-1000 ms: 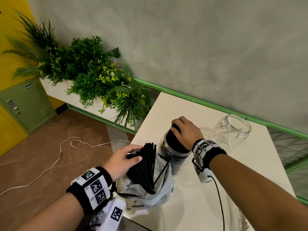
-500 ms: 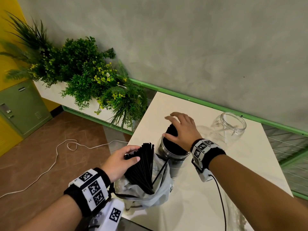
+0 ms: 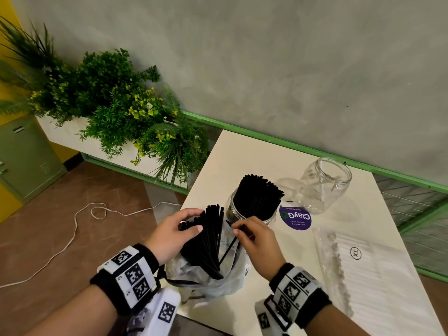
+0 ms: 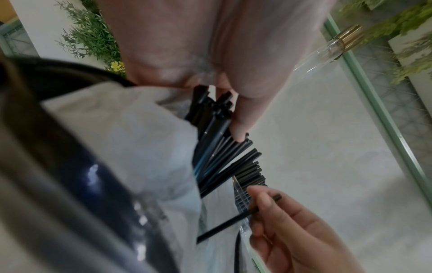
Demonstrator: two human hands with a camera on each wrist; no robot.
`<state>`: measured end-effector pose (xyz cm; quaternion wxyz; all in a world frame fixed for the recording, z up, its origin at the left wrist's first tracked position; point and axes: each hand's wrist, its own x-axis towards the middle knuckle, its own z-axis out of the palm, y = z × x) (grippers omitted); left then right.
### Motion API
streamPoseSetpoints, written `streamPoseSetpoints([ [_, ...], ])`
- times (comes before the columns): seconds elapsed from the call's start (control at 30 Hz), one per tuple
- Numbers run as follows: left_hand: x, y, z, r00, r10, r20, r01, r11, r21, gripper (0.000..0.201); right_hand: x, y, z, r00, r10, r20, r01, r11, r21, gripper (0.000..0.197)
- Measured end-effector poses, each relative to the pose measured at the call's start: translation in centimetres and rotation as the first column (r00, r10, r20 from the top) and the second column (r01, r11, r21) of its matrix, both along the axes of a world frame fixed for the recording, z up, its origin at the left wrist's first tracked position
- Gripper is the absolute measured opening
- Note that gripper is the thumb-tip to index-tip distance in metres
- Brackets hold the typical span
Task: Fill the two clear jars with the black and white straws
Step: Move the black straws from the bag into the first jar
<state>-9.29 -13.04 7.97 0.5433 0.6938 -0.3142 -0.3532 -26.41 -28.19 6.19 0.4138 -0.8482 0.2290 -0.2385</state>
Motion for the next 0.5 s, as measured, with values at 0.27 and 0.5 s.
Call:
streamPoseSetpoints([
  [0.27, -0.3, 0.0, 0.1, 1.0, 0.003, 0.024, -0.002, 0.999, -0.043, 0.028, 3.1, 1.0, 1.6, 0.999, 0.046, -0.016, -0.04, 0.959, 0.281, 0.072],
  [0.5, 0.2, 0.3, -0.3, 1.0, -0.01, 0.022, 0.011, 0.999, -0.041, 0.032, 2.8, 2.1, -0.1, 0.994, 0.096, -0.043, -0.094, 0.995, 0.041, 0.077],
])
